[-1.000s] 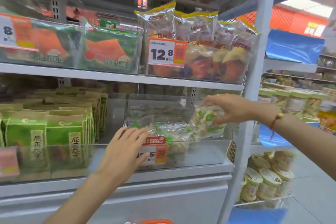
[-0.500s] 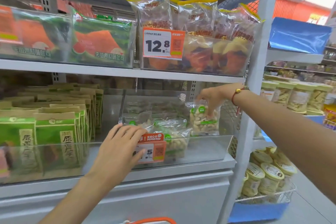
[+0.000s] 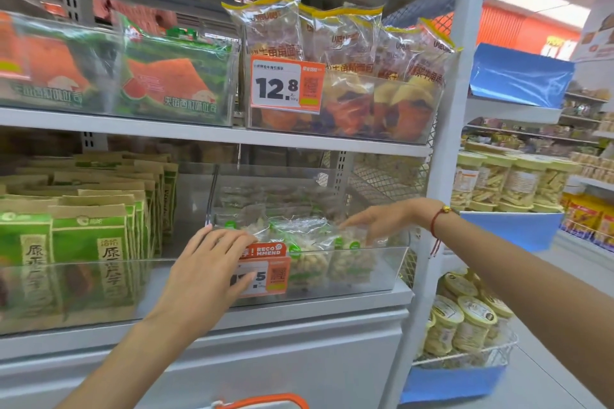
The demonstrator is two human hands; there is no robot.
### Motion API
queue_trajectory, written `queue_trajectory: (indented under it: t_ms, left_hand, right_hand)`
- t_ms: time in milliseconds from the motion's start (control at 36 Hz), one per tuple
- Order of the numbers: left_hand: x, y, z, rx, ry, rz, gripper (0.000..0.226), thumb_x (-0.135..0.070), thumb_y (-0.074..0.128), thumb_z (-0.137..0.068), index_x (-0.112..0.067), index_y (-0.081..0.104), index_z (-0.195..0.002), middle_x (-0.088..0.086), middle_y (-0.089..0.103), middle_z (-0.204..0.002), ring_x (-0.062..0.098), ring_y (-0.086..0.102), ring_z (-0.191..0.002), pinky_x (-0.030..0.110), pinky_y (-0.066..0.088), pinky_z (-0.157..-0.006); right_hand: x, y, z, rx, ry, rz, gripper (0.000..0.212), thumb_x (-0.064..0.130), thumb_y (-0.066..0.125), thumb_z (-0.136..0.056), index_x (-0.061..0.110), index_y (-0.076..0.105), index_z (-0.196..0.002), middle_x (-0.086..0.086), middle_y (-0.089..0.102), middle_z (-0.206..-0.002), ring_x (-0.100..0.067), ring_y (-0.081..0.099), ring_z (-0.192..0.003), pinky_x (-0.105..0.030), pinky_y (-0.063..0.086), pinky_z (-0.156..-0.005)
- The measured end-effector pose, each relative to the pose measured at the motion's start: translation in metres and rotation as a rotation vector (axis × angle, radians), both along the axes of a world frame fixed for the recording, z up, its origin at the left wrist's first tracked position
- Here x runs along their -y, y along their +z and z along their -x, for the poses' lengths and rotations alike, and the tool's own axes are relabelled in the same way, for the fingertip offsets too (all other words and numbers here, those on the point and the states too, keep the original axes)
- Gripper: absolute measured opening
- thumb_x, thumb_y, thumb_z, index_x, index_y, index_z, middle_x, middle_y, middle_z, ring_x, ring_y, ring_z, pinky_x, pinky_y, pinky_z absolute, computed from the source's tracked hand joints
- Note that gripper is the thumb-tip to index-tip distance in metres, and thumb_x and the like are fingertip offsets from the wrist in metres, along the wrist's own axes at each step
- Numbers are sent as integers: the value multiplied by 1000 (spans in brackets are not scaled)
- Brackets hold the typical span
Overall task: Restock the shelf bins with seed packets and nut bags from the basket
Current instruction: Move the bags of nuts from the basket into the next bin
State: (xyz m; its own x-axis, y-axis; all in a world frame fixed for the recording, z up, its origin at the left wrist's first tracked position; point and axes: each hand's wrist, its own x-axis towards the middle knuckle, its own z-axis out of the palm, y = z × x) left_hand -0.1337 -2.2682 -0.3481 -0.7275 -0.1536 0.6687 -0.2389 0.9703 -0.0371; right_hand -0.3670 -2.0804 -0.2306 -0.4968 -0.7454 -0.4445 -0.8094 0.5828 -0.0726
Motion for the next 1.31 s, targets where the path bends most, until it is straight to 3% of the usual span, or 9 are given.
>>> queue_trajectory:
  t_ms: [194, 417, 556, 694, 806, 917, 972, 1056, 1306]
  left_hand:
    - [0, 1, -1, 16, 3, 2, 55, -44, 79, -69, -22, 61, -117, -8, 65, -112, 15, 61, -106, 31, 21, -106]
    - [-5, 3, -1, 38, 34, -12, 56, -41, 80, -69, -21, 59, -117, -7, 64, -112, 16, 60, -106, 33, 22, -108]
    - [-9, 3, -7, 72, 27, -25, 64, -35, 81, -68, -20, 56, -124, -5, 61, -123, 17, 55, -117, 32, 19, -111]
    - [-18, 1, -24, -67, -18, -24, 61, -22, 80, -68, -16, 56, -124, -1, 60, -125, 17, 50, -117, 32, 25, -107]
    - [-29, -9, -41, -185, -49, -87, 53, -17, 78, -70, -17, 58, -119, -3, 63, -115, 13, 48, -109, 26, 33, -95]
    - [-36, -25, -57, -206, 2, -160, 28, -28, 57, -82, -24, 59, -109, -10, 63, -105, 9, 50, -97, 21, 37, -79]
    - [-37, -36, -67, -174, 27, -230, 27, -32, 46, -81, -27, 61, -102, -14, 63, -98, 8, 53, -91, 20, 38, -74]
    - [-38, -57, -83, -103, 78, -371, 15, -27, 59, -80, -32, 62, -95, -20, 62, -91, 6, 59, -84, 22, 42, -65]
    - [-39, -134, -141, 455, 282, -657, 26, -39, 48, -94, -36, 54, -119, -19, 58, -122, 6, 55, -111, 26, 43, -82]
  right_hand:
    - [5, -13, 9, -183, 47, 277, 43, 29, 74, -79, 36, 63, -120, 1, 65, -120, -17, 60, -108, -41, 46, -99]
    - [12, -34, 5, -239, 36, 306, 43, 38, 70, -83, 32, 61, -124, 1, 60, -129, -20, 57, -115, -40, 44, -102]
    - [0, -14, -10, 16, -36, 311, 48, 38, 62, -90, 22, 52, -134, -1, 52, -138, -19, 48, -127, -34, 36, -108]
    - [-15, -27, -35, -215, 2, 744, 35, 24, 65, -88, 21, 62, -123, 5, 60, -124, -8, 52, -115, -21, 39, -93]
    - [-15, -60, -85, -213, 70, 991, 25, 17, 67, -85, 23, 67, -109, 9, 62, -108, -7, 53, -104, -26, 41, -92]
    - [1, -94, -126, -119, 175, 829, 24, 23, 65, -87, 28, 67, -110, 15, 62, -109, 2, 54, -99, -15, 43, -86]
    - [11, -111, -139, -65, 208, 682, 24, 28, 62, -88, 31, 65, -112, 12, 61, -115, -4, 55, -99, -24, 47, -86]
    - [25, -136, -153, 11, 246, 421, 23, 28, 60, -89, 27, 65, -112, 6, 63, -113, -10, 58, -92, -31, 49, -83]
    - [46, -234, -193, 117, 348, -80, 33, 25, 51, -95, 21, 57, -128, -1, 51, -137, -21, 51, -120, -29, 37, -98]
